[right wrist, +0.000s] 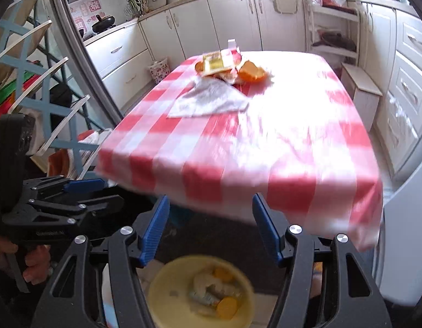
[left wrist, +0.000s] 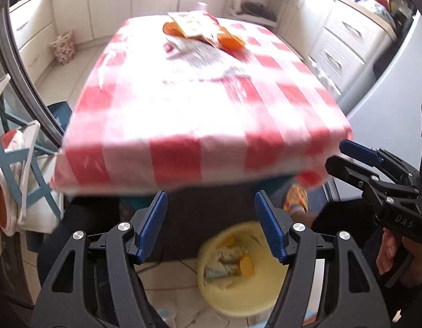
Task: Collect trash
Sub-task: 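Move both grippers back over the checked table, then grasp a large orange peel with the right gripper while the left grasps a white paper napkin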
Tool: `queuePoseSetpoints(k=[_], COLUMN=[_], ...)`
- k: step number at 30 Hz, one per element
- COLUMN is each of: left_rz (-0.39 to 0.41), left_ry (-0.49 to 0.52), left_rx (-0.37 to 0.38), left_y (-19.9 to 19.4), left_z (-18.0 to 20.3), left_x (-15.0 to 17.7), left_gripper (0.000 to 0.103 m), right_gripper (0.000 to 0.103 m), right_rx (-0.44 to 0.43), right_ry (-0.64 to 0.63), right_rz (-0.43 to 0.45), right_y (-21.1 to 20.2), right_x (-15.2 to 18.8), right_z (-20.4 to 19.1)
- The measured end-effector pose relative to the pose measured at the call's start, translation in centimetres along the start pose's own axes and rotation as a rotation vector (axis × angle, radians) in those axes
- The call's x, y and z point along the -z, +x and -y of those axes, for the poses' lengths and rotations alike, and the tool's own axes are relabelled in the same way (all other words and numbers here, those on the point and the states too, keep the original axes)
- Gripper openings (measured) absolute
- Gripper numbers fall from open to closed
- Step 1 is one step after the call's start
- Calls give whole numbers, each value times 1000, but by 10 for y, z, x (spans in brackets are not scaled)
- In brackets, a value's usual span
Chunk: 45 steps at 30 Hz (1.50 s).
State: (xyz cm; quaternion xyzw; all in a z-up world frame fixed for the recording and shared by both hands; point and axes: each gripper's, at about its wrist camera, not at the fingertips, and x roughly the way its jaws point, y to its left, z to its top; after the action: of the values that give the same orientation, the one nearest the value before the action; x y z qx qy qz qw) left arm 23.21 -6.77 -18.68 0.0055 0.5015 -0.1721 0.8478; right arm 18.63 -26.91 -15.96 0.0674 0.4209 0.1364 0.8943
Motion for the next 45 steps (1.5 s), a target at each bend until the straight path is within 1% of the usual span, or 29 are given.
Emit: queuePoseSetpoints(k=[3,7,9,12,15,18,23,28,30,32,33,34,35,36,37,38,39,40,41,45], left_rz=[30,71,78,73,76,82,110,131,135,137,136,143,150,144,130,132,122,120,118,109], left_ry=[-31,-51,-63,-98,-114,-108,-107,-77,-47,-38,-40,-40,-40,-35,-33,-32,-36,-43,-46,-66], left_rx=[-11,-30,-36,-35,-48,-59,-75,-103,-123,-135,-128,-123,-123,-117,-109,-112,-92,-79,-71,-21], left_y=[9,26,38,58,76,94,120,138,146,150,152,151,150,150,152,150,149,146,144,122], left_z=[-9,-16,-18,-25,-27,-28,-30,-28,-25,-24,-24,-24,-24,-24,-25,-26,-28,-30,-32,-44], left_x=[-28,-65,-81,-102,-118,-138,-171,-191,-197,-198,-200,-200,-199,-199,-198,-196,-194,-192,-189,-169], left_gripper=[65,72,73,73,73,74,78,80,80,80,79,71,58,48,28,13,9,4,2,1], right_gripper=[63,65,67,67,67,67,67,67,66,57,55,50,41,35,25,17,15,10,7,5], right_rx=[-6,13,31,56,58,61,86,93,88,84,87,84,78,71,63,50,40,33,26,-41], right_ry=[-1,-17,-31,-22,7,-3,-96,-189,-185,-183,-188,-186,-181,-177,-173,-171,-172,-177,-181,-121], right_rz=[6,34,46,55,54,66,82,51,19,-3,-10,-17,-26,-35,-49,-59,-64,-67,-65,-53], right_y=[14,31,45,65,83,96,119,152,167,176,179,182,184,186,188,189,188,186,183,160], right_x=[-27,-64,-85,-105,-120,-136,-163,-179,-180,-181,-182,-183,-183,-183,-182,-182,-181,-180,-180,-179], right_z=[8,18,24,37,49,53,44,37,41,45,46,49,51,51,53,53,51,49,46,47])
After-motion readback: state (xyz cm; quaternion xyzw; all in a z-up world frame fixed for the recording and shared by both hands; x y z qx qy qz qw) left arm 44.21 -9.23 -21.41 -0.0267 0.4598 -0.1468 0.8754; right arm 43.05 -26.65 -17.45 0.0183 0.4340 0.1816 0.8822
